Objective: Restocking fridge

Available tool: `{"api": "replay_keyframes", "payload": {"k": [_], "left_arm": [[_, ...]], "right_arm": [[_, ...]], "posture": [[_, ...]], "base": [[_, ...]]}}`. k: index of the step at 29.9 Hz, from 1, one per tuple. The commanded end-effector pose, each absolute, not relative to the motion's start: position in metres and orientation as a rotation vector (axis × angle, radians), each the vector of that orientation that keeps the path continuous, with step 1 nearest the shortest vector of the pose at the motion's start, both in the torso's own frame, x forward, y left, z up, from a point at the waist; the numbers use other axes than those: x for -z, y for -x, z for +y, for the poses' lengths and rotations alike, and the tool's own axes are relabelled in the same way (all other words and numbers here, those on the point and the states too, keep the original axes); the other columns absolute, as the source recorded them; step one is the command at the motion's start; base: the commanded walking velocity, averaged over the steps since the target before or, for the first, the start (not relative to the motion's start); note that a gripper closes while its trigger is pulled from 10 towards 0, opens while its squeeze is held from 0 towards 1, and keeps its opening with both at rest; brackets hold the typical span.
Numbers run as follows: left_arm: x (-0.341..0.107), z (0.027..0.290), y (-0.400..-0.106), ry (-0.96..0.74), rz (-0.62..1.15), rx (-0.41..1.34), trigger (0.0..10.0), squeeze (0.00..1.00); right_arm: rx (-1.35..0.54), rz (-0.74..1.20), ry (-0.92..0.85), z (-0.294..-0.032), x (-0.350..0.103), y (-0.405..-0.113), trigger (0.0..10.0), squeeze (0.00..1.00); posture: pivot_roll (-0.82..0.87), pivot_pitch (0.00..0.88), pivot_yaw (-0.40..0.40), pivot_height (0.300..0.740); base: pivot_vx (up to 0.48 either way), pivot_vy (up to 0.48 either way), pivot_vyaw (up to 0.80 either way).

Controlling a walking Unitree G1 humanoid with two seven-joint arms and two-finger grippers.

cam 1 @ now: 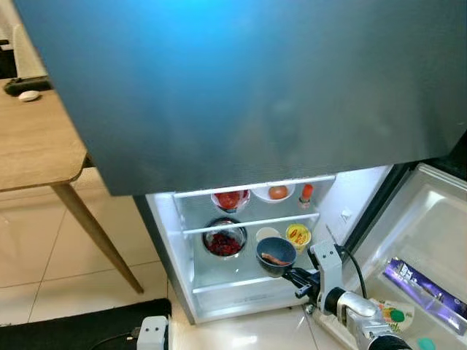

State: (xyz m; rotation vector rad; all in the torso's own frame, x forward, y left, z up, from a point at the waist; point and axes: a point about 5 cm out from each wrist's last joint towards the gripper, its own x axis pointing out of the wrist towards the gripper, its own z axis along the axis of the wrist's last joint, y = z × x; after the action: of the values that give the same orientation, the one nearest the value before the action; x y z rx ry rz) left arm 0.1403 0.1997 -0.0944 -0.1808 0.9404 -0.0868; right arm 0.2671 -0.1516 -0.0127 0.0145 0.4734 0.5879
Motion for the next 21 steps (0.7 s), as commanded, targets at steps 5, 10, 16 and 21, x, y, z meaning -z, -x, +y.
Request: {"api": "replay_keyframes", "payload": {"k": [5, 10, 16, 21], "left_arm": [[0.0953, 0.2077, -0.1348, 0.163, 0.965, 0.076, 10.0, 0.0], [0.0949, 0.2064, -0.1365, 0.165, 0.959, 0.079, 10.0, 0.0], [0.0951, 0.2045, -0.1365, 0.174, 0.955, 0.078, 10.0, 0.0], [0.0957, 0.2004, -0.136, 0.175, 0.963, 0.116, 10.0, 0.0]], "right_arm": [[-0.606, 0.432, -0.018, -0.1479, 0.0062, -0.2726, 10.0, 0.0], [-0.614, 0.419, -0.022, -0.1467, 0.0041, -0.2743, 10.0, 0.0], [-0.621, 0.418, -0.025, -0.1462, 0.0039, -0.2742, 10.0, 0.0], [-0.628, 0.417, -0.029, -0.1457, 0.0037, -0.2742, 10.0, 0.0]], "posture": [[-0.08, 0.0, -0.001, 0.74], [-0.08, 0.0, -0.002, 0.74], [-0.08, 0.0, -0.002, 0.74], [-0.08, 0.0, -0.002, 0.74]], "base": [[0.277, 0.0, 0.0], [0.28, 0.0, 0.0], [0.176, 0.0, 0.0], [0.0, 0.0, 0.0]]}}
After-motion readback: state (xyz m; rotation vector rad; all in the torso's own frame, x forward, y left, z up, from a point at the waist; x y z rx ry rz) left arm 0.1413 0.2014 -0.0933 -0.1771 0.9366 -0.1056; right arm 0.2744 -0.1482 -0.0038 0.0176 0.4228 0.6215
